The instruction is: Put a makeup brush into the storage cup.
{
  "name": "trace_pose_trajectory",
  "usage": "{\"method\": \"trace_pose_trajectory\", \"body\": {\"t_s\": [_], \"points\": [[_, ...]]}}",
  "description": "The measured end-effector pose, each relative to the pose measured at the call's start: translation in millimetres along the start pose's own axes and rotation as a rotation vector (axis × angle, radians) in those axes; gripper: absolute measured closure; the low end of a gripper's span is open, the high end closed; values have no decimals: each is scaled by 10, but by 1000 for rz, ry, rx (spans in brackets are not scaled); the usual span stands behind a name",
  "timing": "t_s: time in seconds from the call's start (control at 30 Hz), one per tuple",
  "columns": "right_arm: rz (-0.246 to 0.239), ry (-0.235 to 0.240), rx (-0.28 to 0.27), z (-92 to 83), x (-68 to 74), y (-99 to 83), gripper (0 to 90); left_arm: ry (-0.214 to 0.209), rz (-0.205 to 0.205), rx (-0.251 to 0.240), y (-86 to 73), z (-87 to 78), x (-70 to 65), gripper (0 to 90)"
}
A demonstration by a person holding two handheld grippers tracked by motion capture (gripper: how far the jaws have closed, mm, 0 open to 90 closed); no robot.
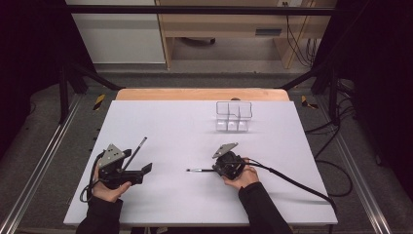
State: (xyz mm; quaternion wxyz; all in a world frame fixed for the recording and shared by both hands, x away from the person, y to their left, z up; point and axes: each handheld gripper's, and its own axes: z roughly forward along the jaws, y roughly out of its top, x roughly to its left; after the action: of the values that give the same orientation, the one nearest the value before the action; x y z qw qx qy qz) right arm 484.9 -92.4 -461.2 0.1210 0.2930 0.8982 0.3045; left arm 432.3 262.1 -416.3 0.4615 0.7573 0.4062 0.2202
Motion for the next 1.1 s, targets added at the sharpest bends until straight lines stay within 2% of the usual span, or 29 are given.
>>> {"method": "trace_pose_trajectory", "body": {"t_s": [0.07, 0.27, 0.43, 0.6, 0.9, 1.07, 1.1], "points": [[-2, -7, 4, 38, 0, -11, 769, 0, -1, -1, 0, -3, 1, 64], [-1, -2, -12, 65, -6, -16, 720, 0, -3, -5, 1, -8, 8, 64], [5, 17, -87, 25, -12, 27, 635, 0, -3, -5, 3, -10, 8, 64], [26, 37, -111, 68, -33, 55, 598, -2, -3, -6, 4, -9, 5, 65], [11, 44, -54, 195, 15, 58, 636, -5, 0, -8, 5, -8, 1, 65], [17, 34, -41, 179, 21, 56, 762, -5, 1, -12, 10, -15, 1, 61], [17, 34, -41, 179, 21, 56, 762, -5, 1, -12, 10, -15, 1, 61]]}}
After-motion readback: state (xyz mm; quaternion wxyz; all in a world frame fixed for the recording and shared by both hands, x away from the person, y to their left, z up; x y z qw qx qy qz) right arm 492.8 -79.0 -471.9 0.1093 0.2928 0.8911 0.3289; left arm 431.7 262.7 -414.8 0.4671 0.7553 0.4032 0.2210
